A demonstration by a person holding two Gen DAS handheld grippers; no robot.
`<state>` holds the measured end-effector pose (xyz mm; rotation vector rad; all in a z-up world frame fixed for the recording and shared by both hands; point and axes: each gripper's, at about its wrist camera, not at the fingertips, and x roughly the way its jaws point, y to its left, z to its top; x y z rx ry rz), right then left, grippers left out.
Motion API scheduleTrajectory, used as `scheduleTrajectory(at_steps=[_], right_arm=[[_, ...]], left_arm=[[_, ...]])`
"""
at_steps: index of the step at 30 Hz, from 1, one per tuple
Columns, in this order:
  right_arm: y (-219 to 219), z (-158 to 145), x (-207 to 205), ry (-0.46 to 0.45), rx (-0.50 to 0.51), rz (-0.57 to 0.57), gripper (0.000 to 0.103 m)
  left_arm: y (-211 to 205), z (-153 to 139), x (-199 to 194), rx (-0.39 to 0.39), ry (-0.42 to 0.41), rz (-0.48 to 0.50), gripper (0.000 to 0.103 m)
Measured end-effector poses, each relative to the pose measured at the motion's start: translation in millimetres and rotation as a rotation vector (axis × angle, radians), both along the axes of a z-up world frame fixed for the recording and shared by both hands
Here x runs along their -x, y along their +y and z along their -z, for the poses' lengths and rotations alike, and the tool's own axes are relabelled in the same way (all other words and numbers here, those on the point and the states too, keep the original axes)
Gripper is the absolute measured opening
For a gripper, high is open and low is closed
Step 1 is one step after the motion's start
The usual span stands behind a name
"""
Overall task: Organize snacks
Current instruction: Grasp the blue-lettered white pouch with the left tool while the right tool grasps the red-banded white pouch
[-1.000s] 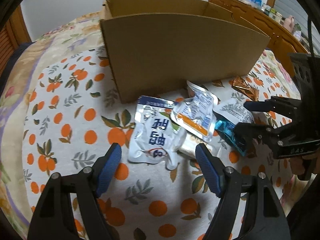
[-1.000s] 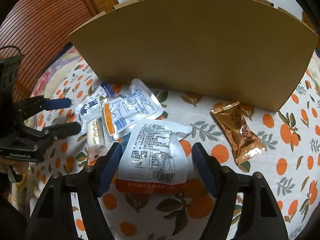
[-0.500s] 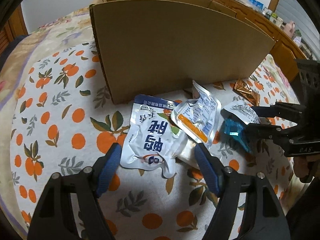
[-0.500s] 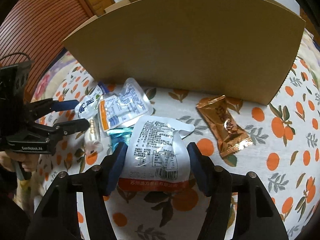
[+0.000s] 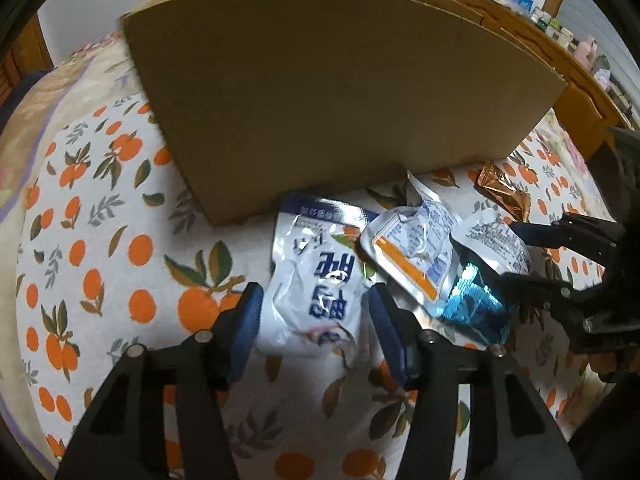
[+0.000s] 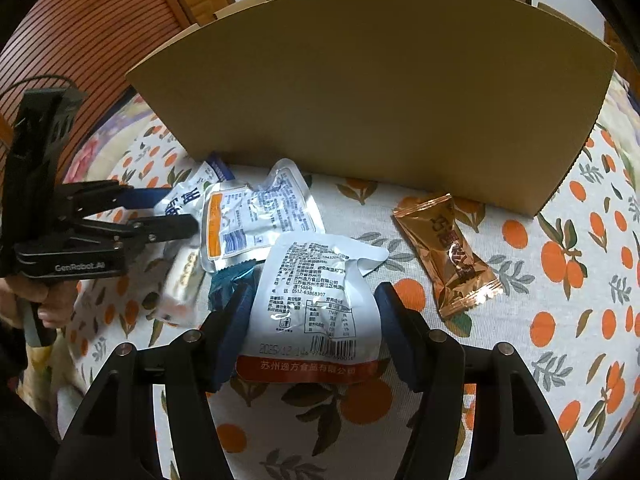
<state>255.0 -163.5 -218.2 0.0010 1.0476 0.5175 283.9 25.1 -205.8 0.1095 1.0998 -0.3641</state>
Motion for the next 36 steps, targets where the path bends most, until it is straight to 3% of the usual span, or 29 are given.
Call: scheduleTrajectory(at_steps=[7, 9, 14, 21, 26, 36], right_arm=[[2, 1, 1, -0.013, 0.019, -0.01, 0.064], [5, 1, 2, -0.022, 0.037, -0.019, 0.064], [11, 3, 2, -0.042, 0.067, -0.038, 0.066], [19, 7, 2, -0.086, 0.108, -0.044, 0.063], [13, 4, 0, -0.059, 0.066, -0.035, 0.06], [-3, -2, 1, -0.054, 0.036, -0.019, 0.06]], left_arm=[[-11, 4, 0, -0.046, -0.034, 0.015, 0.055], [-13, 4, 1, -0.051, -0.036, 0.027, 0.046], [-10, -1, 0, -0.023, 0.016, 0.028, 0.042], [0, -15, 6, -0.009, 0.019, 0.017, 0.031], [9, -24, 11, 0.015, 0.012, 0.024, 0.023], [9, -39, 18, 0.004, -0.008, 0.049, 0.022]])
